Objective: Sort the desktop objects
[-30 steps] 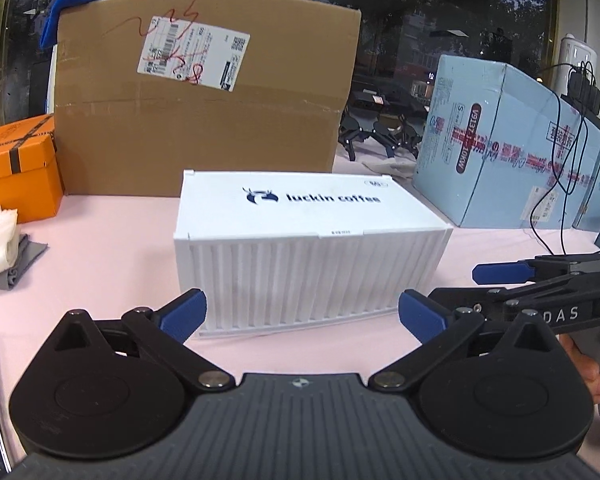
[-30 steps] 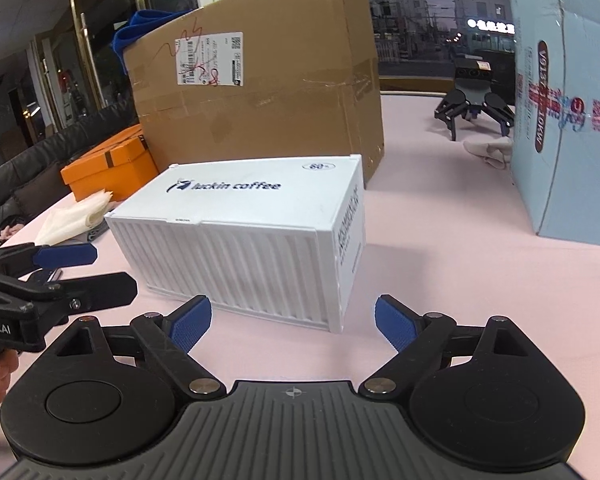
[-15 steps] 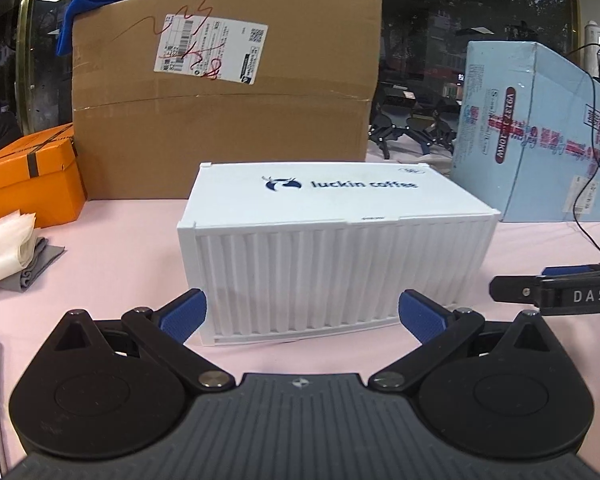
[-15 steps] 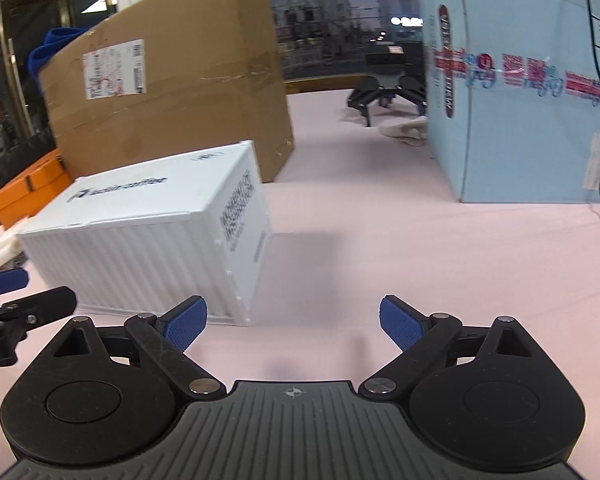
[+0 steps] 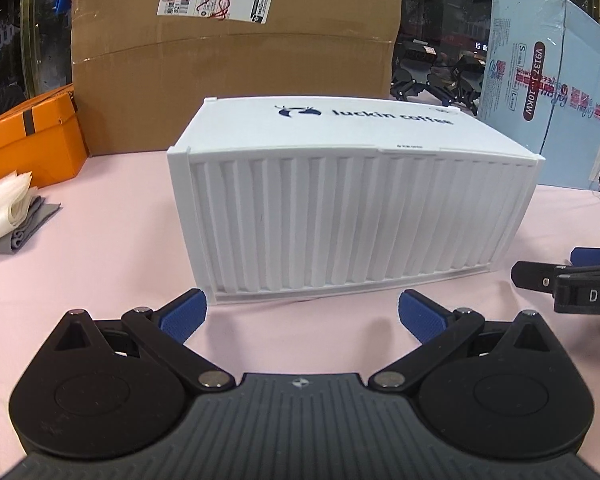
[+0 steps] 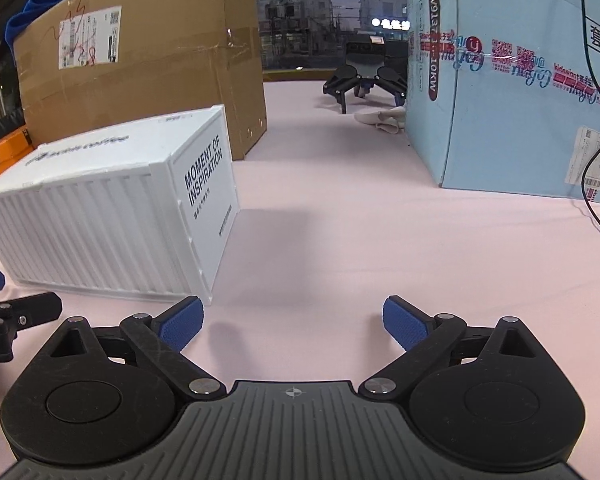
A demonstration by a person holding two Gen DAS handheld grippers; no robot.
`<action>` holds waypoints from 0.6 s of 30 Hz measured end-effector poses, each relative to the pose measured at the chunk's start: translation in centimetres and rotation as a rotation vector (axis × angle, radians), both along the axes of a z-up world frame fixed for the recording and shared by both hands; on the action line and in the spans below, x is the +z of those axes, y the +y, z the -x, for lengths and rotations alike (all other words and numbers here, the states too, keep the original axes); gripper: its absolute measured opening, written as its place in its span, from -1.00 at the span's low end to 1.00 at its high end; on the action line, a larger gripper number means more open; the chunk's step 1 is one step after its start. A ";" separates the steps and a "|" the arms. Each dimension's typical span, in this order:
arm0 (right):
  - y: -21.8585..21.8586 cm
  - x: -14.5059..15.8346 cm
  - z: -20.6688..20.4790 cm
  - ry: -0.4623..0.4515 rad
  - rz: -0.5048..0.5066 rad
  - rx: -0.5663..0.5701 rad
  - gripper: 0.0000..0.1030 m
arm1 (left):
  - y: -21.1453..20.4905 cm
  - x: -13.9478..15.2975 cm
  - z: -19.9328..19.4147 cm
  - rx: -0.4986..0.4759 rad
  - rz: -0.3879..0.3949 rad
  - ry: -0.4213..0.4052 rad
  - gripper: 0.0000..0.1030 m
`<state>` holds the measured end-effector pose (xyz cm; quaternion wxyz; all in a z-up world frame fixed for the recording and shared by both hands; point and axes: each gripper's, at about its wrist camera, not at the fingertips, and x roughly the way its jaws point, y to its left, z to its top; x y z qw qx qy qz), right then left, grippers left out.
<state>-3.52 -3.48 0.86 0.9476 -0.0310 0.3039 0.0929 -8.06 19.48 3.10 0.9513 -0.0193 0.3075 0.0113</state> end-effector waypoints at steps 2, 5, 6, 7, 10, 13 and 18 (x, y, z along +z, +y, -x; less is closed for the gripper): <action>0.0 -0.1 -0.1 0.009 0.001 0.001 0.91 | 0.1 -0.3 -0.2 0.005 0.006 0.016 1.00; 0.1 -0.2 -0.2 0.015 0.007 0.004 1.00 | 0.0 -0.5 -0.3 0.007 0.009 0.029 1.00; 0.2 -0.2 -0.2 0.016 0.009 0.004 1.00 | -0.1 -0.5 -0.3 0.007 0.006 0.030 1.00; 0.2 -0.2 -0.2 0.018 0.012 0.005 1.00 | -0.1 -0.6 -0.3 0.007 0.001 0.032 1.00; 0.5 -0.4 -0.3 0.022 0.035 0.004 1.00 | -0.4 -0.7 -0.4 0.007 -0.018 0.038 1.00; 0.7 -0.5 -0.3 0.022 0.049 0.003 1.00 | -0.6 -0.8 -0.5 0.008 -0.029 0.042 1.00; 0.8 -0.5 -0.3 0.020 0.052 -0.007 1.00 | -0.7 -0.8 -0.5 0.017 -0.033 0.043 1.00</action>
